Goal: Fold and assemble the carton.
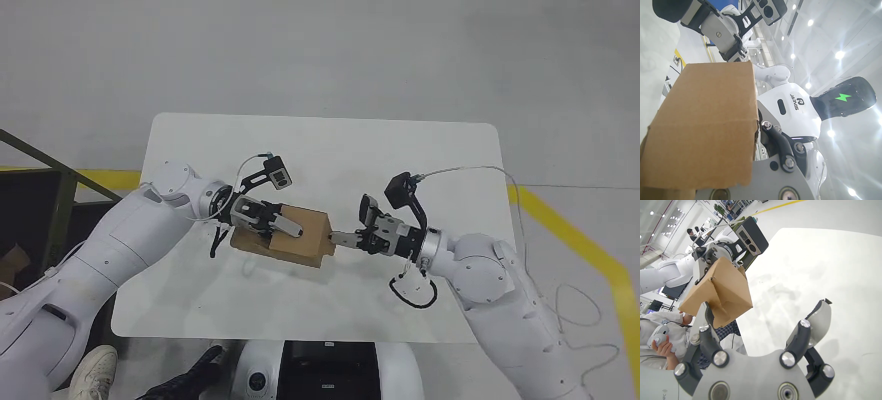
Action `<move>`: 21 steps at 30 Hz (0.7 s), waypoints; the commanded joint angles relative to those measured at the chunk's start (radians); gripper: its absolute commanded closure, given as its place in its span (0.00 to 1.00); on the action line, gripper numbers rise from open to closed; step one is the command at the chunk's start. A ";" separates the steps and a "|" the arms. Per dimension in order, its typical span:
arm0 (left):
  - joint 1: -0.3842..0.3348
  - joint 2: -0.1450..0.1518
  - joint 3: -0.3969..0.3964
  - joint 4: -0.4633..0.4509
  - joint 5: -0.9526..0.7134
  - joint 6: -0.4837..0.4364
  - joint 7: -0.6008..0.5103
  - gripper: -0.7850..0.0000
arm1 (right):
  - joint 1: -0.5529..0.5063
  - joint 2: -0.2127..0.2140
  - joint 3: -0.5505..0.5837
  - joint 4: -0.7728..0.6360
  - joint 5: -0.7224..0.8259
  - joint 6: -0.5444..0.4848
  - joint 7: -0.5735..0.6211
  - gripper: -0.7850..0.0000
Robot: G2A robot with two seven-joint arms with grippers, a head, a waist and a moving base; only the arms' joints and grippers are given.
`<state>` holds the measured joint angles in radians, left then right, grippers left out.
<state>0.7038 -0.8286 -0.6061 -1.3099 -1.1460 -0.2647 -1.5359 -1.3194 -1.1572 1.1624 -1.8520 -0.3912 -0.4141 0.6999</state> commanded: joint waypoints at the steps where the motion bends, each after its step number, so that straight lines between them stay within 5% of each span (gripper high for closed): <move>1: 0.000 0.000 0.000 0.000 0.000 0.000 0.000 1.00 | 0.002 0.000 -0.008 0.003 -0.006 0.000 -0.002 0.00; 21: 0.000 0.000 0.000 0.000 0.000 0.000 0.000 1.00 | 0.036 -0.002 -0.071 0.020 0.009 -0.009 -0.011 0.00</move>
<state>0.7038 -0.8286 -0.6061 -1.3099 -1.1460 -0.2647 -1.5359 -1.2876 -1.1584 1.0956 -1.8339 -0.3842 -0.4231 0.6895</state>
